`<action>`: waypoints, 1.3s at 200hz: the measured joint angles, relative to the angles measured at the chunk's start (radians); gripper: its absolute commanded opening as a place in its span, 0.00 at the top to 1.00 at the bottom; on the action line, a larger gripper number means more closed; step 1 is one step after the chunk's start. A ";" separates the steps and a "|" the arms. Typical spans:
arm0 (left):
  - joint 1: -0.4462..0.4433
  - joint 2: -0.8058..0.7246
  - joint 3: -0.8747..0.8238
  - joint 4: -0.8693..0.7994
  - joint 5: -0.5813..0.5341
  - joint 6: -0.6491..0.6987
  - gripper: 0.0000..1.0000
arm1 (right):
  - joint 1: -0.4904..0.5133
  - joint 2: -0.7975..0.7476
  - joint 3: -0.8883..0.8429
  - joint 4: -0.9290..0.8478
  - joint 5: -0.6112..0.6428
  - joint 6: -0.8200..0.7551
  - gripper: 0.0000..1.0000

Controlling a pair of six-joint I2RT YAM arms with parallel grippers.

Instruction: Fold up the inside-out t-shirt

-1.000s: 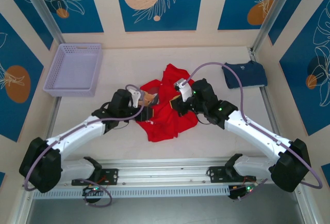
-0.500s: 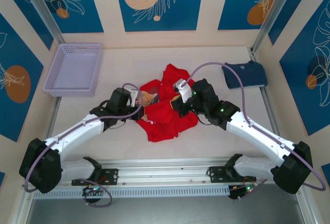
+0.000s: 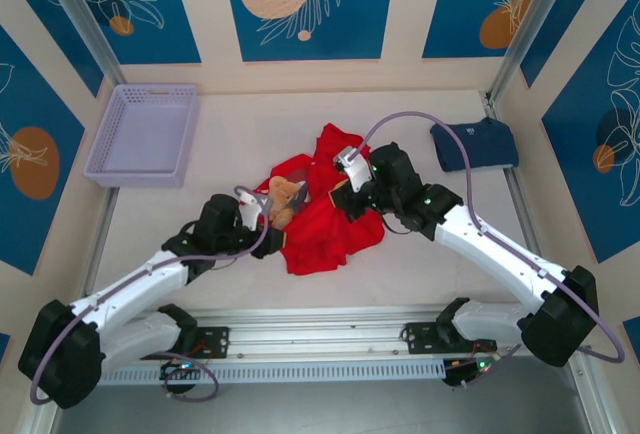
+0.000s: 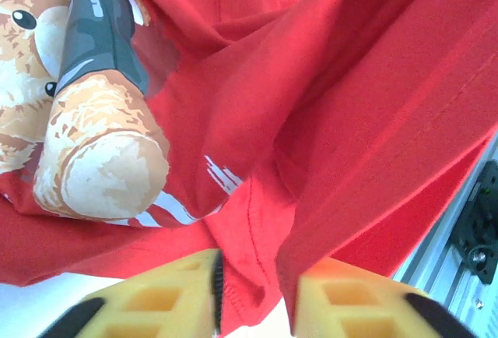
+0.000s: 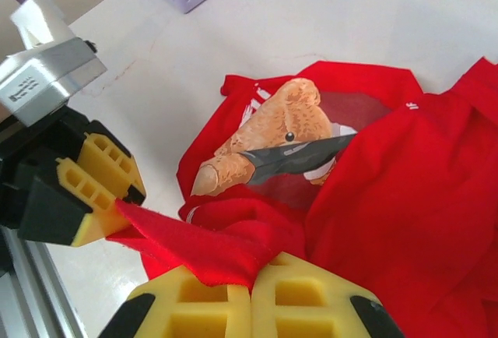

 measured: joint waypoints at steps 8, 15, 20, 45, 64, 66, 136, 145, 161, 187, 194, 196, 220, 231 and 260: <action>-0.007 -0.021 -0.014 0.014 -0.005 0.011 0.57 | 0.000 0.005 0.012 -0.009 -0.010 0.000 1.00; -0.014 -0.035 -0.023 0.023 -0.009 0.024 0.53 | 0.000 0.010 0.023 -0.016 -0.019 0.000 1.00; -0.022 -0.044 -0.027 0.028 -0.013 0.039 0.51 | 0.000 0.014 0.029 -0.018 -0.025 0.000 1.00; -0.053 -0.061 -0.032 0.052 -0.052 0.088 0.42 | 0.000 0.031 0.054 -0.032 -0.050 0.000 1.00; -0.069 -0.063 -0.032 0.067 -0.079 0.119 0.35 | 0.000 0.050 0.071 -0.042 -0.064 0.000 1.00; -0.071 -0.063 -0.032 0.070 -0.082 0.126 0.34 | 0.000 0.052 0.072 -0.042 -0.065 0.000 1.00; -0.125 -0.060 -0.029 0.090 -0.230 0.230 0.17 | 0.000 0.084 0.090 -0.062 -0.099 0.000 1.00; -0.127 -0.045 -0.025 0.082 -0.264 0.246 0.17 | 0.000 0.087 0.092 -0.062 -0.102 0.000 1.00; -0.127 -0.018 -0.018 0.071 -0.314 0.273 0.14 | 0.000 0.090 0.095 -0.062 -0.107 0.000 1.00; -0.128 0.047 0.015 0.061 -0.338 0.304 0.07 | 0.000 0.091 0.097 -0.061 -0.113 0.001 1.00; -0.128 0.062 0.024 0.061 -0.337 0.308 0.07 | 0.000 0.091 0.097 -0.062 -0.113 0.000 1.00; -0.128 0.066 0.026 0.061 -0.337 0.309 0.07 | 0.000 0.091 0.097 -0.062 -0.114 0.000 1.00; -0.130 0.107 0.045 0.064 -0.337 0.324 0.07 | 0.000 0.091 0.097 -0.062 -0.114 0.000 1.00; -0.130 0.119 0.053 0.061 -0.337 0.328 0.08 | 0.000 0.091 0.097 -0.062 -0.114 0.001 1.00; -0.131 0.142 0.082 0.058 -0.361 0.334 0.14 | 0.000 0.091 0.097 -0.062 -0.114 0.001 1.00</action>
